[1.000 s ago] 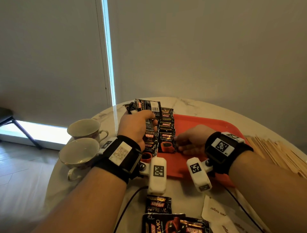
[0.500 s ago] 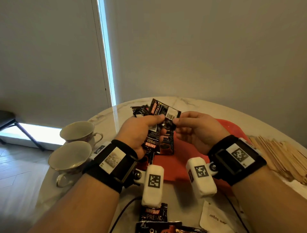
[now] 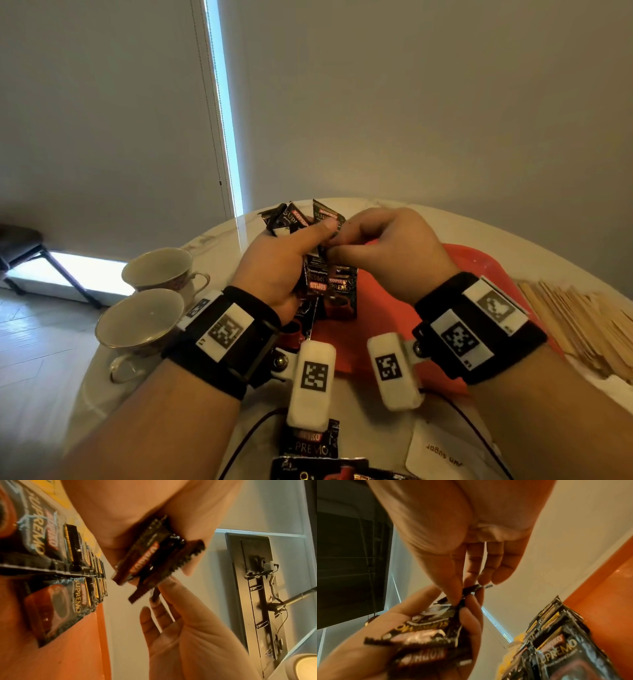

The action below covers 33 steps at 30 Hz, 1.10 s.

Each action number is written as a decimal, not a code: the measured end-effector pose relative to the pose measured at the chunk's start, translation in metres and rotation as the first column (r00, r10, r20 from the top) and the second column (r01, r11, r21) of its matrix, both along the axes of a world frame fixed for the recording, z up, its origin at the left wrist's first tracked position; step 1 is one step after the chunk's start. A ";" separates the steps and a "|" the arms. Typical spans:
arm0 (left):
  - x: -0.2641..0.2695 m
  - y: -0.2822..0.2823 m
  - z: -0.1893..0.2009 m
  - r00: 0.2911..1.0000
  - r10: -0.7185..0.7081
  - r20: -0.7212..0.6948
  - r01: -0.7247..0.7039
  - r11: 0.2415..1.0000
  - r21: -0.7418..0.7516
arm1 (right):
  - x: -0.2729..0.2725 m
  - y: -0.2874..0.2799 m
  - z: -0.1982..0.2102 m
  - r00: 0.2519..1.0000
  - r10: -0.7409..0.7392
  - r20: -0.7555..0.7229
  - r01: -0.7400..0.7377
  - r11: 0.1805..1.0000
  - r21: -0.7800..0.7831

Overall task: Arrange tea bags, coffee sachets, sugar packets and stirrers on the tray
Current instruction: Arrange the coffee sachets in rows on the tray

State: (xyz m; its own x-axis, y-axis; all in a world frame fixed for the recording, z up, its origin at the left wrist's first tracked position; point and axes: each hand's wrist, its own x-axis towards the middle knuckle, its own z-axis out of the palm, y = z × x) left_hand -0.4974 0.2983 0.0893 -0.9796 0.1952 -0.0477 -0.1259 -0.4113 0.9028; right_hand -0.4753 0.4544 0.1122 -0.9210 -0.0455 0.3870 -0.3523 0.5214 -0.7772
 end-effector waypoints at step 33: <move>-0.018 -0.010 -0.011 0.993 0.116 0.026 -0.115 0.992 -0.049 | 0.003 0.020 -0.020 0.848 0.005 0.530 0.346 0.754 -0.559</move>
State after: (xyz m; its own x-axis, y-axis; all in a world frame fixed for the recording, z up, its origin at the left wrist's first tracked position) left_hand -0.5153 0.2886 0.0779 -0.9935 0.0775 -0.0828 -0.1063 -0.3811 0.9184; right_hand -0.4726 0.4740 0.0922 -0.9522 0.2156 -0.2166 0.1944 -0.1197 -0.9736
